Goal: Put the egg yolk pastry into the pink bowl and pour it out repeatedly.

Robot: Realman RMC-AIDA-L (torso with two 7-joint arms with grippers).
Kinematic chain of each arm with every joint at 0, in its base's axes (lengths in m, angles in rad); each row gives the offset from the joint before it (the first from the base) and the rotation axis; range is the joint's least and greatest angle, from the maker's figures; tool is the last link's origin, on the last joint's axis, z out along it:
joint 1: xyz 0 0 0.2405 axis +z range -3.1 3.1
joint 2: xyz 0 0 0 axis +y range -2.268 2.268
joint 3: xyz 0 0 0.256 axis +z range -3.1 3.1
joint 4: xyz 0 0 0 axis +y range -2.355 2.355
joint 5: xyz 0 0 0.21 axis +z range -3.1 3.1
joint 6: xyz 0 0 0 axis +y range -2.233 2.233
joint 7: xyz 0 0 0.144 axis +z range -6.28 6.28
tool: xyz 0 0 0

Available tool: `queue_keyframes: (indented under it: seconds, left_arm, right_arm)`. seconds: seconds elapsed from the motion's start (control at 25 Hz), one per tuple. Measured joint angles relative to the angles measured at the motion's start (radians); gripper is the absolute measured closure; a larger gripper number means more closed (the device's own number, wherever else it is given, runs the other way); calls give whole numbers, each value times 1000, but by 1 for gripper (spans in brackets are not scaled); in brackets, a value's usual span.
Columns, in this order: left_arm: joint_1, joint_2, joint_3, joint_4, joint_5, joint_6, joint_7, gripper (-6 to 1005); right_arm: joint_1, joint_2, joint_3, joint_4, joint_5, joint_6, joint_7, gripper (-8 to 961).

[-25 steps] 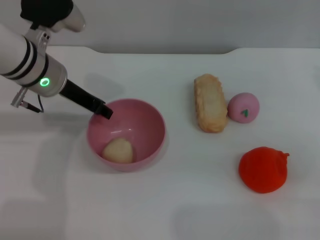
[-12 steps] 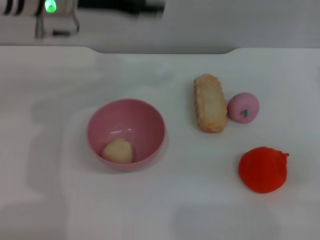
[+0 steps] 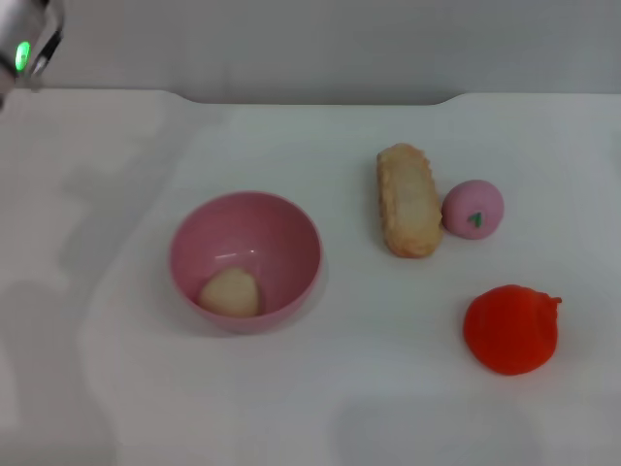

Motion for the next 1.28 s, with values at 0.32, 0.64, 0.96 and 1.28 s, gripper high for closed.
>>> queue_keyframes:
  seconds: [0.32, 0.64, 0.96, 1.28]
  left_arm:
    - [154, 0, -4, -186, -265, 137, 455, 451]
    - [225, 4, -2, -198, -272, 173, 298, 450]
    - [213, 4, -2, -201, -270, 169, 250, 449]
    - [191, 7, 2, -203, -265, 155, 221, 456]
  right_arm:
    - [9, 0, 58, 31, 5, 6, 1, 361]
    - [46, -1, 68, 67, 15, 7, 1, 362]
    - [52, 0, 69, 75, 16, 0, 0, 361]
    - [74, 0, 69, 95, 29, -1, 1, 362]
